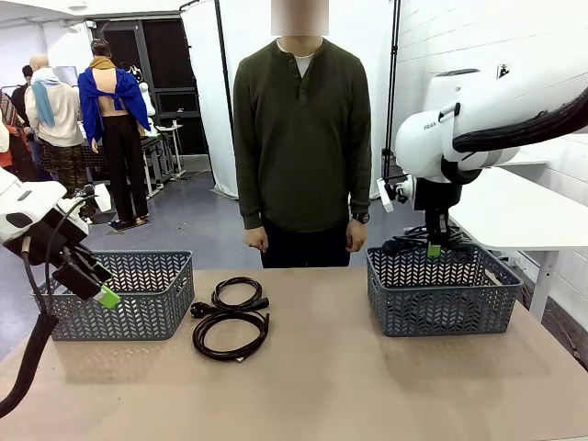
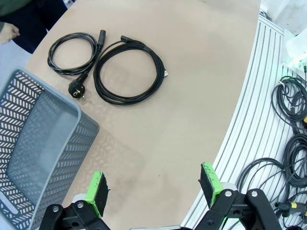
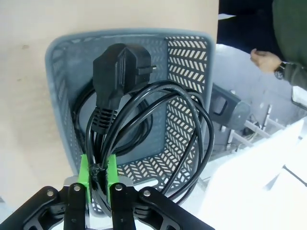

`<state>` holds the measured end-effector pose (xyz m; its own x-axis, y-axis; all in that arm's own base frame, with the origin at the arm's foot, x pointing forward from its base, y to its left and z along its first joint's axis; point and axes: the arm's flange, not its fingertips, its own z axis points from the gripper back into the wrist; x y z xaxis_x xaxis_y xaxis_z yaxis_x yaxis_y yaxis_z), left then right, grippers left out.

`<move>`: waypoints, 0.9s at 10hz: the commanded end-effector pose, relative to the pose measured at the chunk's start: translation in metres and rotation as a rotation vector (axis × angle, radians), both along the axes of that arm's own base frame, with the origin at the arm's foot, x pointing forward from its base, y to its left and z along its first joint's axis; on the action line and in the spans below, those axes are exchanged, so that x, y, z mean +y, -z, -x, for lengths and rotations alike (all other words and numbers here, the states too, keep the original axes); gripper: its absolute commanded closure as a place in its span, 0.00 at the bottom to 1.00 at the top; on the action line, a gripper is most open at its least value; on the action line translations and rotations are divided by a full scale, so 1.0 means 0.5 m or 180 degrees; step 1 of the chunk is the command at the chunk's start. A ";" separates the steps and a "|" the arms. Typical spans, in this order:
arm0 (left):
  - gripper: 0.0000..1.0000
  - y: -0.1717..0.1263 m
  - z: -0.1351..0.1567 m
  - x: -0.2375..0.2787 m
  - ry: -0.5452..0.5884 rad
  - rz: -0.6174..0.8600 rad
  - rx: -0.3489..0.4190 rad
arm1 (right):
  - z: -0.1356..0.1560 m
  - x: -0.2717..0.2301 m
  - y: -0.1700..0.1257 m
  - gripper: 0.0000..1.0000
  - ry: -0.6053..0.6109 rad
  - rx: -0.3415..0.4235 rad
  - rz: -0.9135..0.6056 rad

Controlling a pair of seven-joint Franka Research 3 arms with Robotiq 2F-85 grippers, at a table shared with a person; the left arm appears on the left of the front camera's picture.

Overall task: Organize the cables according to human instructions.
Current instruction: Pick up a bundle of cables and place it in the basket indicated by the human.

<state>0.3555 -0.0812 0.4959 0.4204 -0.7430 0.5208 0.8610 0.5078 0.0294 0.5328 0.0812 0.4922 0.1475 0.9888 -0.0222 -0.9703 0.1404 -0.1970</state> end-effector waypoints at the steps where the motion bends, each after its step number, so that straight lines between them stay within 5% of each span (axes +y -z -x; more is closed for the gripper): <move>1: 0.00 0.000 -0.001 0.003 0.0033 0.0058 0.0026 | 0.009 -0.011 0.016 1.00 -0.0278 -0.0128 -0.0118; 9: 0.00 0.000 -0.001 0.003 0.0033 0.0058 0.0026 | -0.035 -0.021 0.085 1.00 -0.0344 -0.0098 -0.0080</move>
